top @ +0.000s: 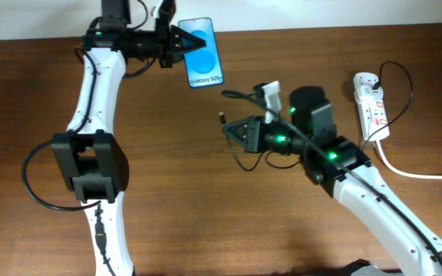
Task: Plug charger to phone and switch on socket
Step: 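Push the cable plug up into the phone's bottom port with the right gripper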
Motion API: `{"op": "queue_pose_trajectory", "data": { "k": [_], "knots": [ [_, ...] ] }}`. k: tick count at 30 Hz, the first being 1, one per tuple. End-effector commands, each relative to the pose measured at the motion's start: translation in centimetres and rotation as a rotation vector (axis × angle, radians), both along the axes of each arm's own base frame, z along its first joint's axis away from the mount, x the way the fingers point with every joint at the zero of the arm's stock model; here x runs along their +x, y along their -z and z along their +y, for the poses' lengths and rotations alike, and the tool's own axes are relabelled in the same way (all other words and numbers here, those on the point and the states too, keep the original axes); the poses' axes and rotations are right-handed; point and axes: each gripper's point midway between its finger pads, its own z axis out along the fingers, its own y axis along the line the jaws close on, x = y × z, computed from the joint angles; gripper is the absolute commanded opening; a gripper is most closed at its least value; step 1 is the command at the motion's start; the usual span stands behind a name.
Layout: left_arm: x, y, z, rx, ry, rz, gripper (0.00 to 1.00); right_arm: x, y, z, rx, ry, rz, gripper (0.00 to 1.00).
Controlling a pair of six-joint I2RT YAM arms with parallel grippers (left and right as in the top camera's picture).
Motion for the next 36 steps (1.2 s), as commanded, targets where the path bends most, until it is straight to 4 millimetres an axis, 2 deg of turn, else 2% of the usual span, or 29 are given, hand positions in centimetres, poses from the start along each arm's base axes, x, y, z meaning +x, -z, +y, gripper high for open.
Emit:
{"op": "queue_pose_trajectory", "data": {
  "k": [1, 6, 11, 16, 18, 27, 36],
  "knots": [
    [-1.7, -1.3, -2.2, -0.044, 0.081, -0.013, 0.00, 0.7, -0.4, 0.4, 0.028, 0.104, 0.050, 0.04],
    [-2.4, -1.7, -3.1, -0.065, 0.116, -0.015, 0.00, 1.6, -0.5, 0.1, 0.062, 0.188, 0.105, 0.04],
    [-2.4, -1.7, -3.1, -0.064, 0.116, -0.016, 0.00, 2.6, -1.6, 0.0, 0.084, 0.218, 0.048, 0.04],
    [-2.4, -1.7, -3.1, -0.064, 0.116, -0.016, 0.00, 3.1, -0.3, 0.0, 0.074, 0.241, 0.088, 0.04],
    [-2.4, -1.7, -3.1, -0.064, 0.116, -0.016, 0.00, 3.3, 0.2, 0.1, 0.068, 0.241, 0.098, 0.04],
    [-2.3, -1.6, -3.1, -0.064, 0.116, -0.031, 0.00, 3.7, -1.1, 0.4, 0.103, 0.229, 0.043, 0.04],
    [-2.3, -1.6, -3.2, -0.059, 0.115, -0.031, 0.00, 3.9, -0.9, 0.5, 0.099, 0.228, 0.037, 0.04]
  ]
}}
